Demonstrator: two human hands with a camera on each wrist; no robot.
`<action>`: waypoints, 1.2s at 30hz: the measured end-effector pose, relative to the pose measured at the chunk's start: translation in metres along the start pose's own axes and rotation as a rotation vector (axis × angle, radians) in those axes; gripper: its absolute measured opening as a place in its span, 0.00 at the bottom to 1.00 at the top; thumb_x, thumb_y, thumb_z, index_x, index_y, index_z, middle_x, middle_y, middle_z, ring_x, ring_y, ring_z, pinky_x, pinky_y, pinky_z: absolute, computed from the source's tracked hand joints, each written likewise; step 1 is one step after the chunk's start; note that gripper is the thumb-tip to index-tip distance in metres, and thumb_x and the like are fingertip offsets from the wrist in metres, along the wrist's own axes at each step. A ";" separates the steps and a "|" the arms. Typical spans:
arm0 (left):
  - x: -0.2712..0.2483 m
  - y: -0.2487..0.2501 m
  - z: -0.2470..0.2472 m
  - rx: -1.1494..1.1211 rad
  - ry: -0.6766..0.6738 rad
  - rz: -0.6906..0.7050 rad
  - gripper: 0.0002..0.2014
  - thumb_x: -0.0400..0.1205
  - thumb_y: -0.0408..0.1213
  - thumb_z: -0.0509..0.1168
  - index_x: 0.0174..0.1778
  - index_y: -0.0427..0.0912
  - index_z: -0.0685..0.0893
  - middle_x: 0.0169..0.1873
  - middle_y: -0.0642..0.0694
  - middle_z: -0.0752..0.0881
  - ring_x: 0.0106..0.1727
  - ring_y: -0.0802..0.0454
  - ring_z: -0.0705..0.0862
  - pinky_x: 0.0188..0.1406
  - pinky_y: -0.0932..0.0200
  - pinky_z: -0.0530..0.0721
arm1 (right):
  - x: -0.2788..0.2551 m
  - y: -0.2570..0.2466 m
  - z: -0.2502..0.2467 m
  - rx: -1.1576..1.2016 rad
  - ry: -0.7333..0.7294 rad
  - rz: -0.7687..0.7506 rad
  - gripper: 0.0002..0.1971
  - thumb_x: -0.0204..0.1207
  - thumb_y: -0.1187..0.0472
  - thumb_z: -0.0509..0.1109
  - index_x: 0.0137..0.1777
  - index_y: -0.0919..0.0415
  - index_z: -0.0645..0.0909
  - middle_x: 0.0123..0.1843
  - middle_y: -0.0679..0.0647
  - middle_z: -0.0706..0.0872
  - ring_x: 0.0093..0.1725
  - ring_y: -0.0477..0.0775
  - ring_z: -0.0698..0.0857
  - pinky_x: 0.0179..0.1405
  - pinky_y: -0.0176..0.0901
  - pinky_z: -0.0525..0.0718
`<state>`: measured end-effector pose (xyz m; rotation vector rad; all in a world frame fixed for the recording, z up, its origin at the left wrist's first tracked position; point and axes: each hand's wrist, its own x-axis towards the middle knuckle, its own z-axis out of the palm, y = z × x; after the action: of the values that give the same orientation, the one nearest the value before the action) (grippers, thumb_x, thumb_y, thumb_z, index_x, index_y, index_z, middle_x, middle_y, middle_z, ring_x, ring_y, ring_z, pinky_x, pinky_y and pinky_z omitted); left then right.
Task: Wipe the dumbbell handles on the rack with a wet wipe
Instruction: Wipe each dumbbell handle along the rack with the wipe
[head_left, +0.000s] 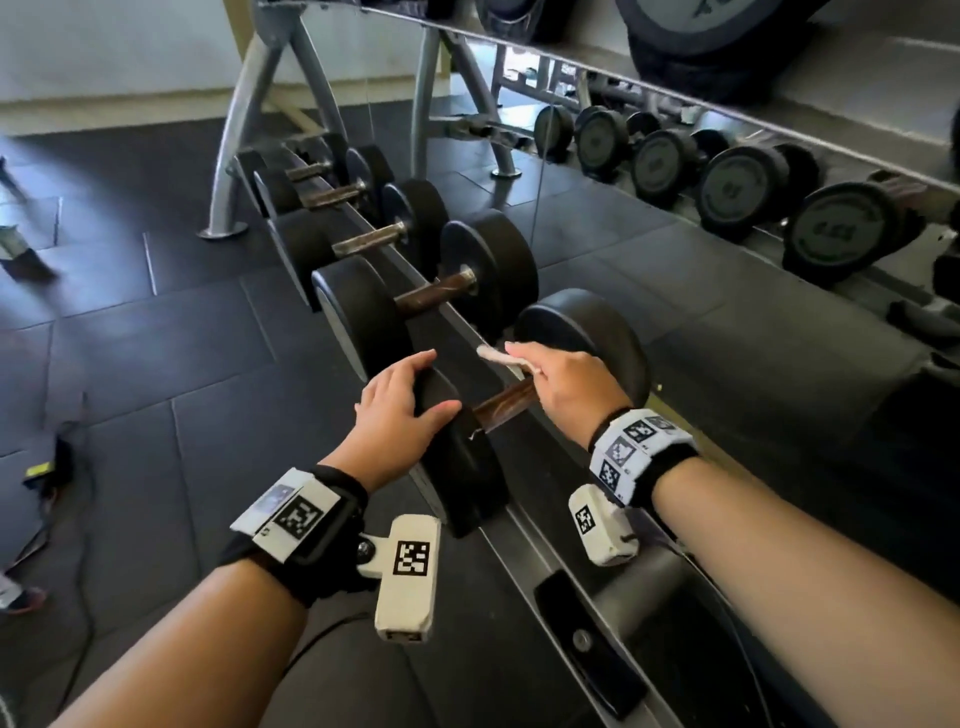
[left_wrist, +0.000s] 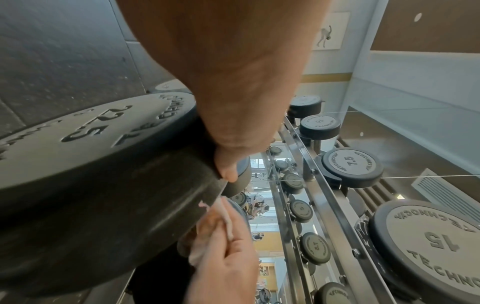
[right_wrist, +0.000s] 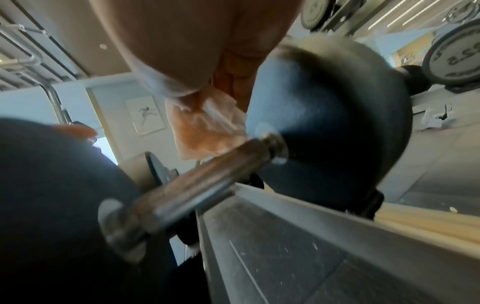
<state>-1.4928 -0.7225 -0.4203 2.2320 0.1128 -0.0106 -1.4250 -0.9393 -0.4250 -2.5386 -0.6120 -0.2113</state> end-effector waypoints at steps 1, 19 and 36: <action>0.000 0.000 -0.001 0.005 -0.003 -0.001 0.32 0.83 0.47 0.67 0.82 0.58 0.62 0.81 0.49 0.65 0.83 0.46 0.55 0.84 0.39 0.54 | -0.001 0.003 0.010 -0.003 -0.059 0.021 0.21 0.85 0.65 0.60 0.75 0.50 0.79 0.65 0.55 0.88 0.63 0.59 0.86 0.66 0.49 0.81; -0.005 0.005 -0.003 -0.010 -0.035 -0.015 0.33 0.84 0.48 0.66 0.83 0.61 0.59 0.81 0.51 0.63 0.83 0.48 0.54 0.84 0.34 0.51 | -0.013 0.005 0.034 -0.234 -0.278 -0.220 0.38 0.79 0.75 0.60 0.85 0.48 0.59 0.83 0.52 0.69 0.83 0.56 0.65 0.83 0.49 0.56; -0.004 0.006 -0.005 -0.009 -0.074 -0.028 0.33 0.85 0.48 0.65 0.83 0.62 0.57 0.82 0.52 0.60 0.84 0.46 0.53 0.84 0.36 0.53 | 0.010 0.019 0.021 -0.291 -0.251 -0.109 0.19 0.80 0.67 0.62 0.70 0.54 0.78 0.70 0.52 0.78 0.73 0.55 0.73 0.84 0.49 0.57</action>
<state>-1.4966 -0.7226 -0.4121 2.2179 0.1032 -0.1075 -1.4073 -0.9391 -0.4486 -2.8402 -0.8736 -0.0195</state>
